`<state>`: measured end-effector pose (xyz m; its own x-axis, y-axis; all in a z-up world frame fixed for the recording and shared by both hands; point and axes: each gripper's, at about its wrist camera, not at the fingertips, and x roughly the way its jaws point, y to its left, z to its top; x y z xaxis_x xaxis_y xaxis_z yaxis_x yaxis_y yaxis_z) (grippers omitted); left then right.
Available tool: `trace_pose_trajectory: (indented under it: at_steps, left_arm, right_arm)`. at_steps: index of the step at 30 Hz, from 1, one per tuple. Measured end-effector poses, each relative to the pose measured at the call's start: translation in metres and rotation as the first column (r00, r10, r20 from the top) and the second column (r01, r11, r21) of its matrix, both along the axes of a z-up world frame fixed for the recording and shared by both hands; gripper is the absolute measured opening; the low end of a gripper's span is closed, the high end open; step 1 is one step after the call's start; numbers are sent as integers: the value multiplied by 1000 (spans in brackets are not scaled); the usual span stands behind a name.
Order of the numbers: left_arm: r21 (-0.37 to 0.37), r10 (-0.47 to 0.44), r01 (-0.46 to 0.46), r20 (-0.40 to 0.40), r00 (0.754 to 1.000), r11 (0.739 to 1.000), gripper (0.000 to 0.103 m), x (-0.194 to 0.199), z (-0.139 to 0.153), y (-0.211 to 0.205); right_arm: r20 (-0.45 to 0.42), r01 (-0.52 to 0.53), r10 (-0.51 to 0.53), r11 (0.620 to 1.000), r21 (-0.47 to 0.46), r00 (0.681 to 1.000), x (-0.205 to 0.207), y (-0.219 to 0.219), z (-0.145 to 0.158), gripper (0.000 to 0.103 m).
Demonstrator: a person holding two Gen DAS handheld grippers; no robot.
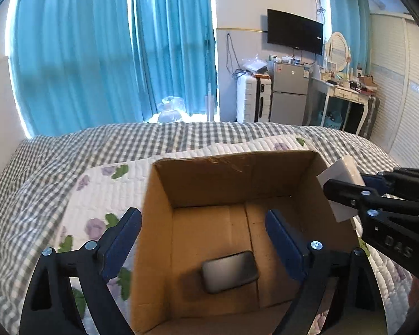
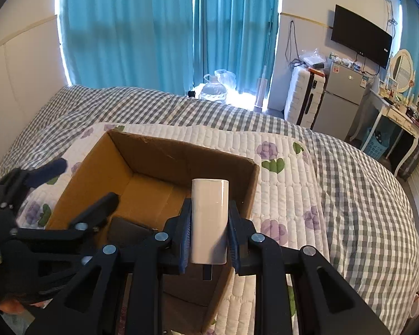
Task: Organize rigid objects
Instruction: 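Carry both held items over the cardboard box and open both tools to drop them, then grasp the large white bottle with right tool while left tool grasps the red-capped white tube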
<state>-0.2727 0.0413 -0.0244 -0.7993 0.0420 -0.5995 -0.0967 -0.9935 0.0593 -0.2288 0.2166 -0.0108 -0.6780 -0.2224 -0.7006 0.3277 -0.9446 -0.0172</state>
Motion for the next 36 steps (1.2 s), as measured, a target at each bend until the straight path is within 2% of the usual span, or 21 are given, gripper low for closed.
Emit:
trace_pose_trajectory:
  at_steps: [6,8,9,10,13,15,20,25,29,33,36]
  left_arm:
    - [-32,32,-33,-14,999,999,92,18,8,-20]
    - [-28,45,-45,-17,999,999,92,29,12,-26]
    - [-24,48,-48,-15,999,999,92,35,14,-28]
    - [-21,49,-50,-11,999,999,92,41,17,-31]
    - [-22,53,-52,28,998,998,100,61,27,-38]
    - [1,55,-55,40,998,998,100,80,39,-45]
    - [3,72,-72,3,997,997,103,127,71,-53]
    - [-17,59,-60,-19,998,998,103,168,88,-55]
    - [-53,71,-70,-1,998,996,103,188,70,-56]
    - [-34,71,-69,66,995,997,103,197,26,-61]
    - [-13,86,-85,112,990,996,103,192,-7,-64]
  right_arm:
    - [58,-18,19,999,-30,998,-14,-15,-19,23]
    - [62,-16,19,999,-44,998,-8,-19,-20,42]
    - [52,-11,13,999,-41,999,-4,-20,-18,62]
    - [32,2,-1,1000,-28,999,3,-20,-14,66]
    - [-21,20,-19,1000,18,1000,31,-18,10,66]
    - [-41,28,-26,999,29,999,55,-13,32,66]
    - [-59,17,-14,999,50,998,115,-4,77,66]
    - [-44,-2,6,996,93,999,166,-8,93,66]
    - [-5,-17,18,994,108,1000,194,-12,74,66]
    - [66,-72,66,994,78,996,207,-21,26,66]
    - [116,-102,95,993,61,989,206,-30,-20,66]
